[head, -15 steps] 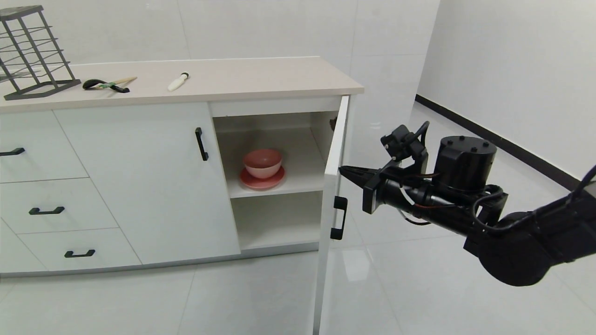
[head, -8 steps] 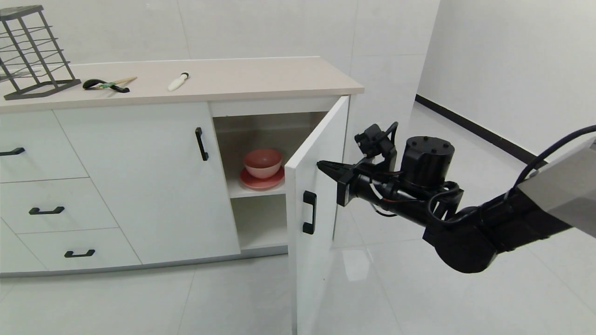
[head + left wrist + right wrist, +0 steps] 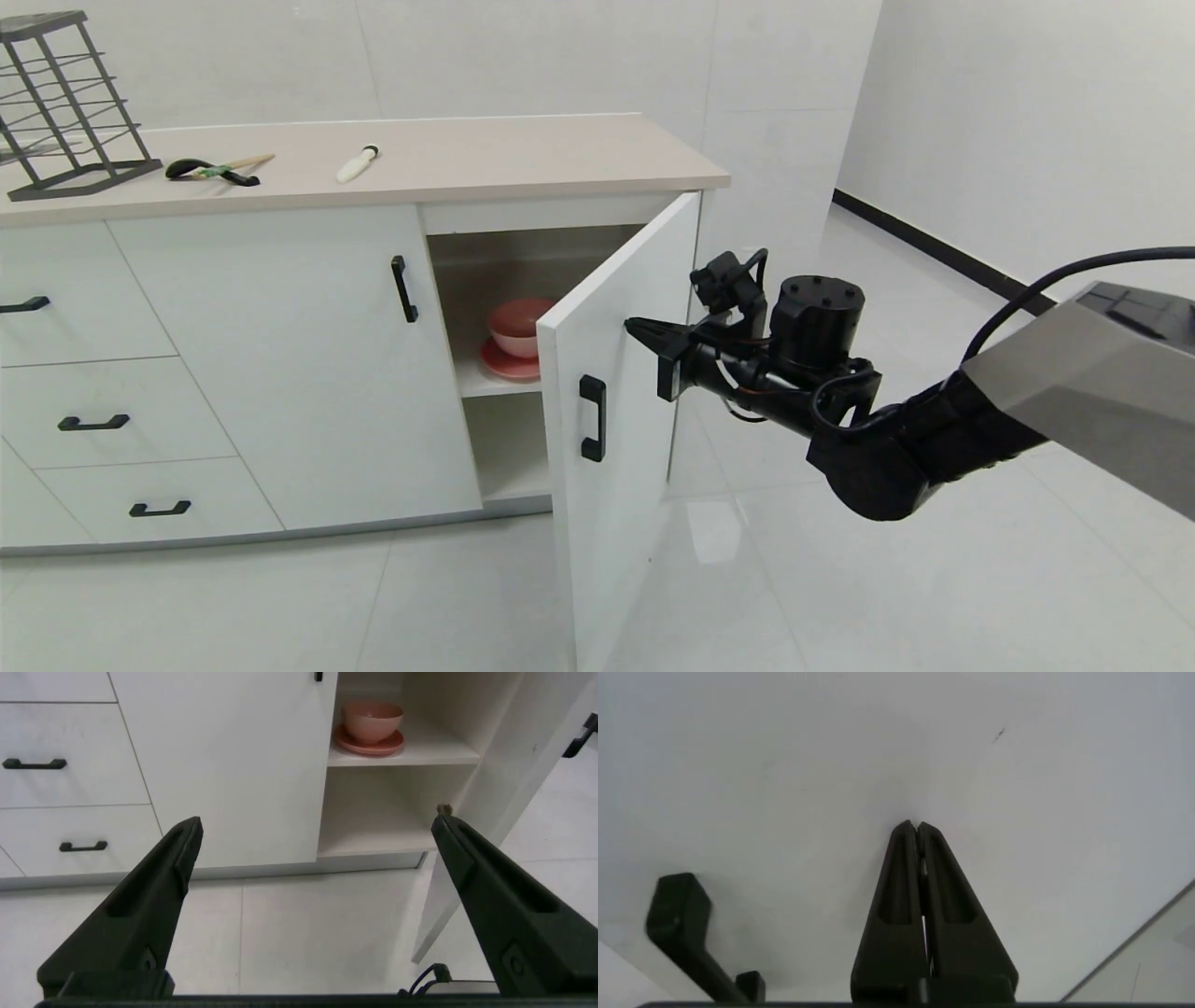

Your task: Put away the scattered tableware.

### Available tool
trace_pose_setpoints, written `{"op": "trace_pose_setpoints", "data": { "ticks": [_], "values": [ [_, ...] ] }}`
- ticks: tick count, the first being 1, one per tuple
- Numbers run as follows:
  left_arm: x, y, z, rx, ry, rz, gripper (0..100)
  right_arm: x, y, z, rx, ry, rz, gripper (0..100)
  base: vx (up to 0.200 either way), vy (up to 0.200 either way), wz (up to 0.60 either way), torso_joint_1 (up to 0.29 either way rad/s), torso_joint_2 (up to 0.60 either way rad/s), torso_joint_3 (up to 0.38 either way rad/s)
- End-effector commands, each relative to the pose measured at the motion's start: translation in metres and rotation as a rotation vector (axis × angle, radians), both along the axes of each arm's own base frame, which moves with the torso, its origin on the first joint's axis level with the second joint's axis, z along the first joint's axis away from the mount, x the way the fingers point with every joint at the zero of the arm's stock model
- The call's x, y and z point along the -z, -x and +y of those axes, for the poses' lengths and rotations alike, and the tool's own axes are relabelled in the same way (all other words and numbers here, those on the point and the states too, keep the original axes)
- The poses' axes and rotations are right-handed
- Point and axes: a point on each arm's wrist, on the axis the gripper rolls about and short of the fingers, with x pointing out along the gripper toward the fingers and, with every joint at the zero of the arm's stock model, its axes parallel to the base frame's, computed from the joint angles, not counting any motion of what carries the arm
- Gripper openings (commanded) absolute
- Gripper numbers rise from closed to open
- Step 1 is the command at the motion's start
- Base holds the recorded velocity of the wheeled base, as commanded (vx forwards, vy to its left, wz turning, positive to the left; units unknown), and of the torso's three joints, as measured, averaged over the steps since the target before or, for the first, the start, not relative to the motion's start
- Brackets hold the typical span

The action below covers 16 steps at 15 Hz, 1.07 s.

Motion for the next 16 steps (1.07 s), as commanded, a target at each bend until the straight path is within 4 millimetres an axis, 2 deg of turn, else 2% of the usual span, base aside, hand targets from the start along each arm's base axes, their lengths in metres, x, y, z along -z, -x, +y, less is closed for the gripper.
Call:
{"op": "trace_pose_setpoints", "data": {
  "ticks": [1, 3, 12, 13, 15, 16],
  "values": [
    [0.0, 0.0, 0.0, 0.0, 0.0, 0.001, 100, 0.009, -0.014, -0.001, 0.02, 0.001, 0.001, 0, 0.0, 0.0, 0.0, 0.0, 0.0, 0.0],
    [0.0, 0.0, 0.0, 0.0, 0.0, 0.001, 100, 0.011, -0.022, -0.003, 0.032, -0.003, -0.006, 0, 0.0, 0.0, 0.0, 0.0, 0.0, 0.0],
    [0.0, 0.0, 0.0, 0.0, 0.002, 0.001, 100, 0.016, -0.039, 0.012, 0.025, -0.036, -0.047, 0, 0.0, 0.2, 0.0, 0.001, 0.0, 0.003],
    [0.0, 0.0, 0.0, 0.0, 0.003, 0.001, 100, 0.014, -0.041, 0.013, 0.03, -0.062, -0.064, 0, 0.0, 0.0, 0.0, 0.0, 0.0, 0.0],
    [0.0, 0.0, 0.0, 0.0, 0.003, 0.001, 100, 0.014, -0.039, 0.012, 0.056, -0.085, -0.077, 0, 0.0, 0.0, 0.0, 0.0, 0.0, 0.0],
    [0.0, 0.0, 0.0, 0.0, 0.003, 0.001, 100, 0.014, -0.029, 0.009, 0.05, -0.077, -0.064, 0, 0.0, 0.0, 0.0, 0.0, 0.0, 0.0]
  ]
}}
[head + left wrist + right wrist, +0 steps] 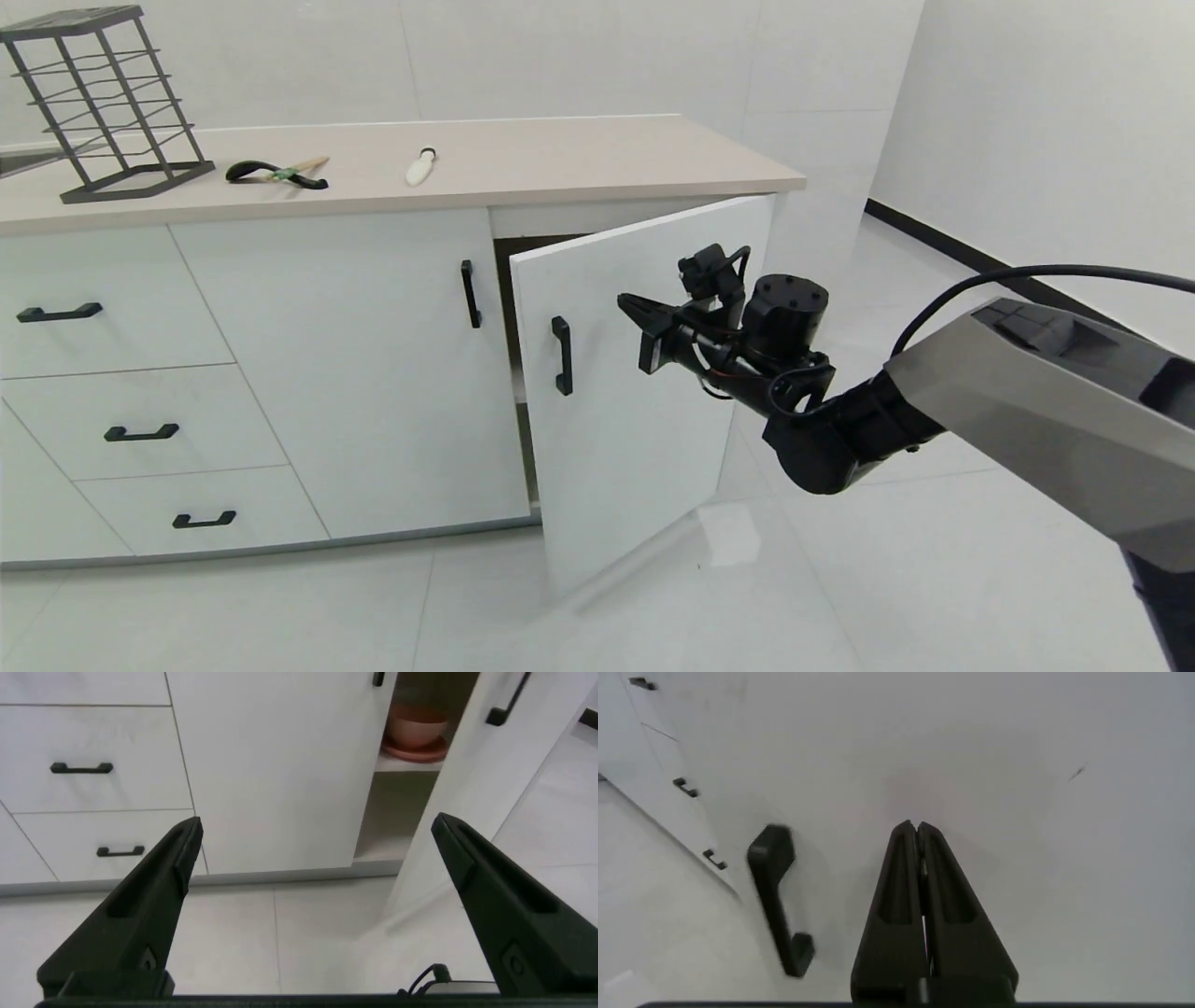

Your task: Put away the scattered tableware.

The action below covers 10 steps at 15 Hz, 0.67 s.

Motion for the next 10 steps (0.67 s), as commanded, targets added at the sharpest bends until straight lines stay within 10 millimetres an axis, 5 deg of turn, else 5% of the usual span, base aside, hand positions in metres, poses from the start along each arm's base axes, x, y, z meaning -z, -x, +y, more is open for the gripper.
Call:
{"op": "trace_pose_setpoints", "data": {
  "ticks": [1, 5, 8, 10],
  "values": [
    [0.0, 0.0, 0.0, 0.0, 0.001, 0.002, 100, -0.001, 0.013, -0.002, -0.01, 0.009, 0.016, 0, 0.0, 0.0, 0.0, 0.0, 0.0, 0.0],
    [0.0, 0.0, 0.0, 0.0, 0.001, 0.002, 100, -0.06, 0.094, -0.044, -0.024, -0.003, 0.0, 0, 0.0, 0.0, 0.0, 0.0, 0.0, 0.0],
    [0.0, 0.0, 0.0, 0.0, 0.001, 0.002, 100, -0.098, 0.194, -0.122, 0.026, -0.033, -0.048, 0, 0.0, 0.0, 0.0, 0.0, 0.0, 0.0],
    [0.0, 0.0, 0.0, 0.0, 0.001, 0.002, 100, -0.105, 0.247, -0.178, 0.155, -0.064, -0.132, 0, 0.0, 0.0, 0.0, 0.0, 0.0, 0.0]
  ]
}}
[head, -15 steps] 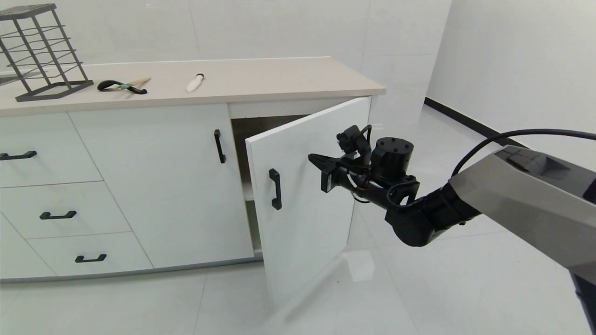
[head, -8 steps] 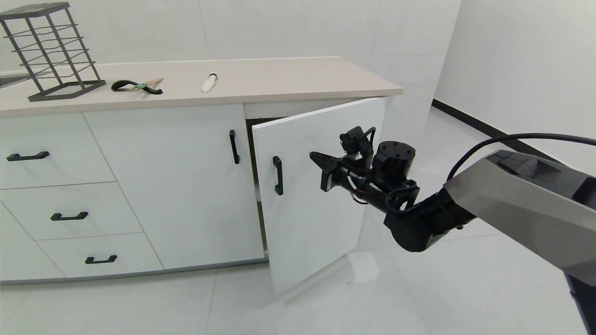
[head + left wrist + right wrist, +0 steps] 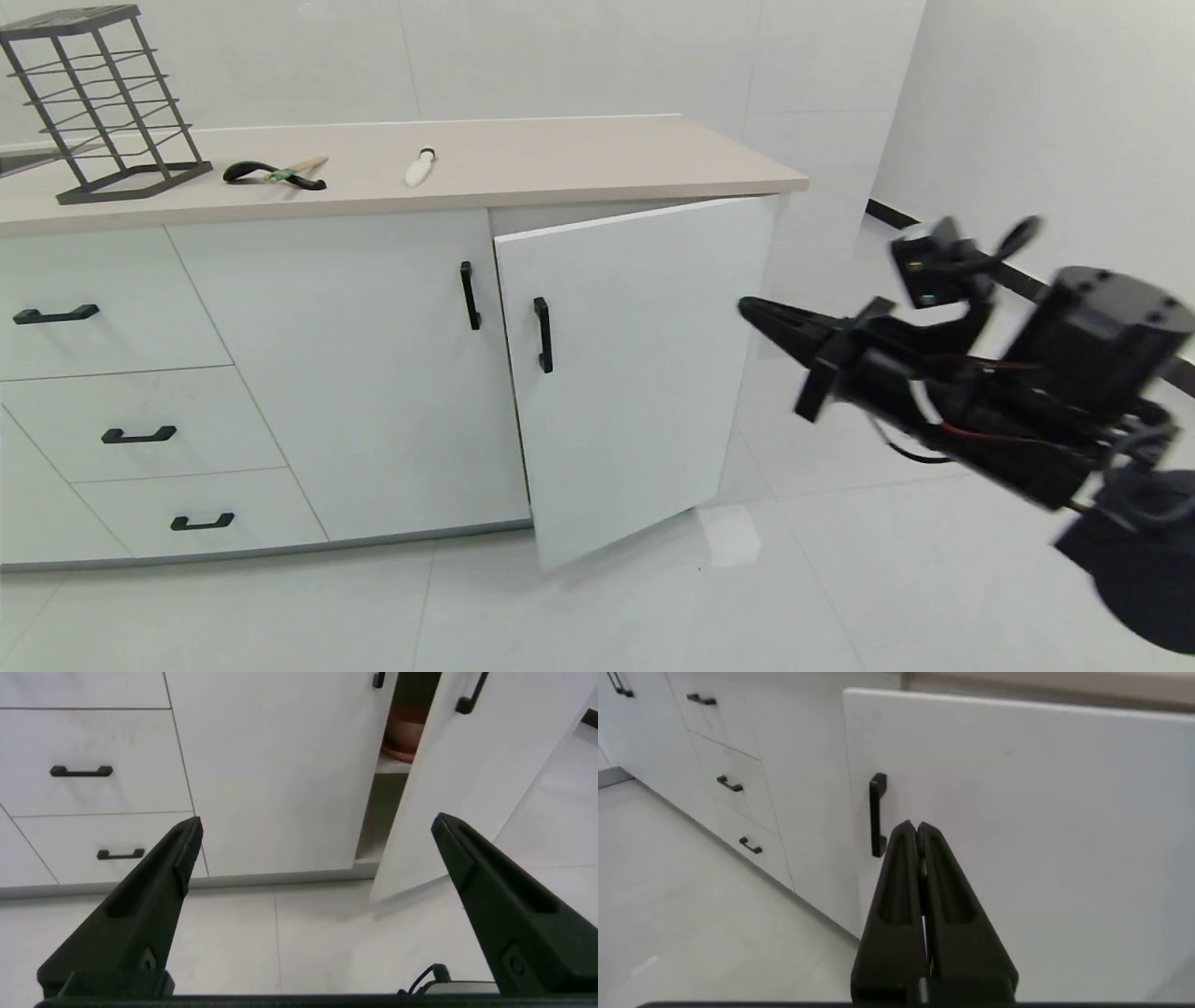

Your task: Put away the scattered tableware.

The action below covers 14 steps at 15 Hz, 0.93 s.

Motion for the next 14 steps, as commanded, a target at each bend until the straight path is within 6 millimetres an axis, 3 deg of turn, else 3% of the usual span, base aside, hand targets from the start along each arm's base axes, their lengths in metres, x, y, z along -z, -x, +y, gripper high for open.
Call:
{"op": "trace_pose_setpoints", "data": {
  "ticks": [1, 2, 3, 4, 6, 7, 10, 12, 14],
  "values": [
    [0.0, 0.0, 0.0, 0.0, 0.0, 0.001, 100, -0.023, 0.124, -0.11, 0.242, -0.069, -0.184, 0, 0.0, 0.0, 0.0, 0.0, 0.0, 0.0],
    [0.0, 0.0, 0.0, -0.002, 0.0, 0.001, 100, -0.014, 0.148, -0.128, 0.35, -0.059, -0.209, 0, 0.0, 0.0, 0.0, 0.0, 0.0, 0.0],
    [0.0, 0.0, 0.0, -0.002, 0.0, 0.001, 100, -0.008, 0.161, -0.134, 0.392, -0.051, -0.221, 0, 0.0, 0.0, 0.0, 0.0, 0.0, 0.0],
    [0.0, 0.0, 0.0, -0.002, -0.003, 0.001, 100, 0.0, 0.192, -0.139, 0.406, -0.031, -0.303, 0, 0.0, 0.0, 0.0, 0.0, 0.0, 0.0],
    [0.0, 0.0, 0.0, 0.0, -0.007, 0.0, 100, 0.004, 0.233, -0.14, 0.465, -0.018, -0.429, 0, 0.0, 0.0, 0.0, 0.0, 0.0, 0.0],
    [0.0, 0.0, 0.0, 0.0, -0.007, 0.001, 100, 0.011, 0.243, -0.139, 0.471, -0.013, -0.442, 0, 0.0, 0.0, 0.0, 0.0, 0.0, 0.0],
    [0.0, 0.0, 0.0, 0.0, -0.007, 0.001, 100, 0.036, 0.265, -0.137, 0.462, -0.006, -0.435, 0, 0.0, 0.0, 0.0, 0.0, 0.0, 0.0],
    [0.0, 0.0, 0.0, 0.0, -0.009, 0.001, 100, 0.046, 0.268, -0.137, 0.469, 0.014, -0.401, 0, 0.0, 0.0, 0.0, 0.0, 0.0, 0.0],
    [0.0, 0.0, 0.0, 0.0, -0.007, 0.0, 100, 0.068, 0.259, -0.139, 0.513, 0.053, -0.164, 0, 0.0, 0.0, 0.0, 0.0, 0.0, 0.0]
  ]
}}
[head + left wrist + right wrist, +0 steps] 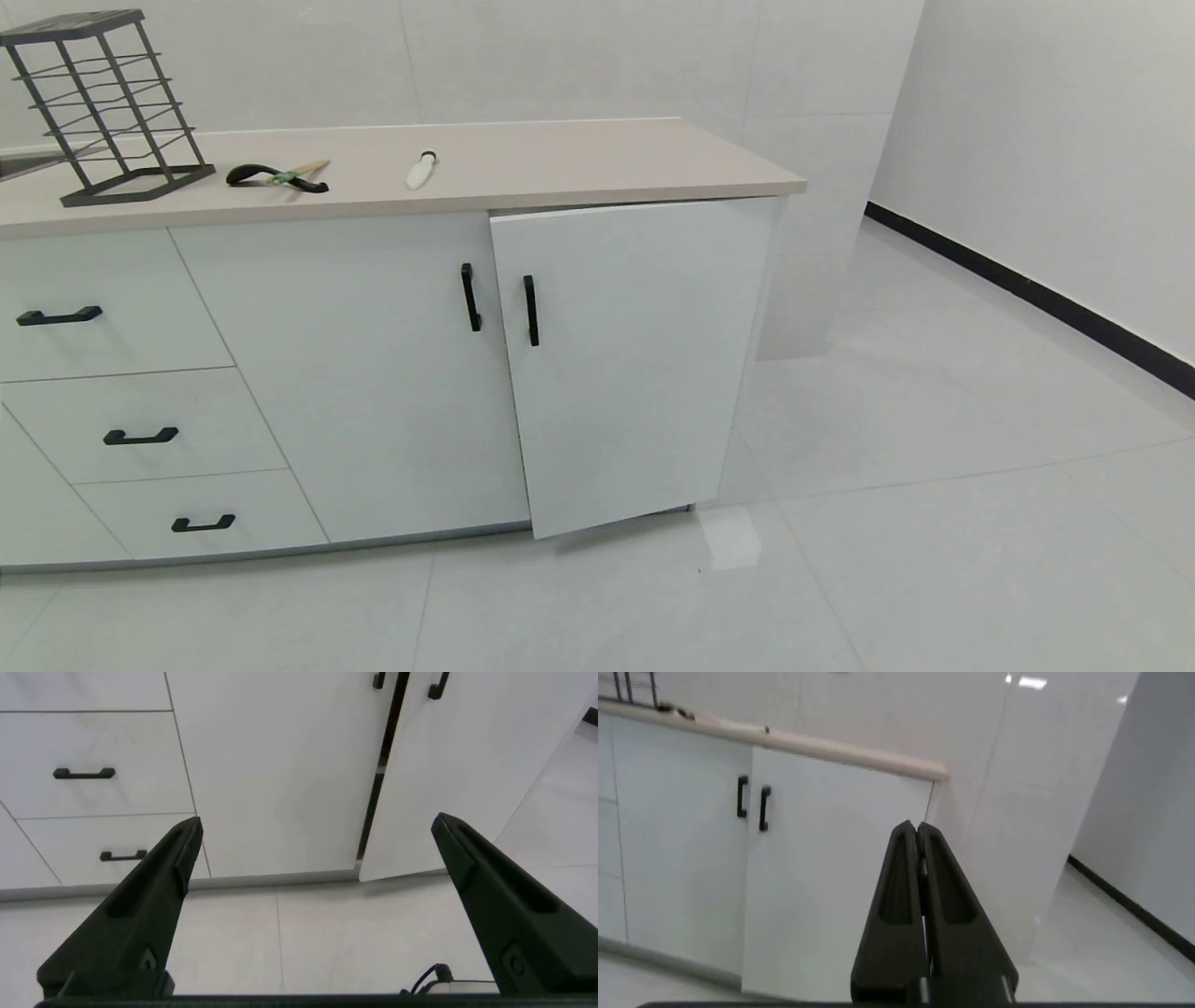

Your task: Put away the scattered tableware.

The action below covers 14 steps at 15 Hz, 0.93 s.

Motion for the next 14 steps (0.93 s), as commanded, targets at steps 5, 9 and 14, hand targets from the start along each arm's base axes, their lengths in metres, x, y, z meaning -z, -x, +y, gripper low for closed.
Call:
{"op": "trace_pose_setpoints", "data": {
  "ticks": [5, 9, 14],
  "values": [
    [0.0, 0.0, 0.0, -0.002, 0.005, 0.001, 100, 0.038, 0.004, 0.0, 0.001, 0.047, 0.246, 0, 0.0, 0.0, 0.0, 0.0, 0.0, 0.0],
    [0.0, 0.0, 0.0, -0.002, 0.005, -0.001, 100, 0.04, 0.01, -0.004, 0.093, 0.021, 0.178, 0, 0.0, 0.0, 0.0, 0.0, 0.0, 0.0],
    [0.0, 0.0, 0.0, -0.002, 0.0, 0.001, 100, 0.047, 0.01, -0.009, 0.289, -0.124, 0.268, 0, 0.0, 0.0, 0.0, 0.0, 0.0, 0.0]
  ]
}}
